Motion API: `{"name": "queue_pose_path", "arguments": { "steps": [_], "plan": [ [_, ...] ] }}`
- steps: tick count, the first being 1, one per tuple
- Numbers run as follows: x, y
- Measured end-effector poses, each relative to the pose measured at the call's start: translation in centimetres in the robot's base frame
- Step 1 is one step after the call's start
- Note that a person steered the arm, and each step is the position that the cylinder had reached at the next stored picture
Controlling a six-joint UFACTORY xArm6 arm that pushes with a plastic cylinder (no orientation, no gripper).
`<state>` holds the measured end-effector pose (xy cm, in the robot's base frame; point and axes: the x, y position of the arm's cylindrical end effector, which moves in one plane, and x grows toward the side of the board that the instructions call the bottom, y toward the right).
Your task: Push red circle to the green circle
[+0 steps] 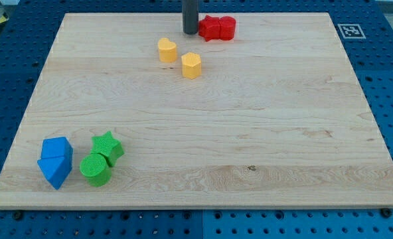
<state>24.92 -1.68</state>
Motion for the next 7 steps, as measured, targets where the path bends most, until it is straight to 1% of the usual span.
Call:
{"name": "queue_pose_path", "arguments": {
  "steps": [1, 2, 3, 4, 6, 7],
  "plan": [
    [-0.4, 0.0],
    [-3.1, 1.0],
    [-4.2, 1.9],
    [-4.2, 2.3],
    [-4.6, 7.2],
    [-4.6, 7.9]
  ]
}}
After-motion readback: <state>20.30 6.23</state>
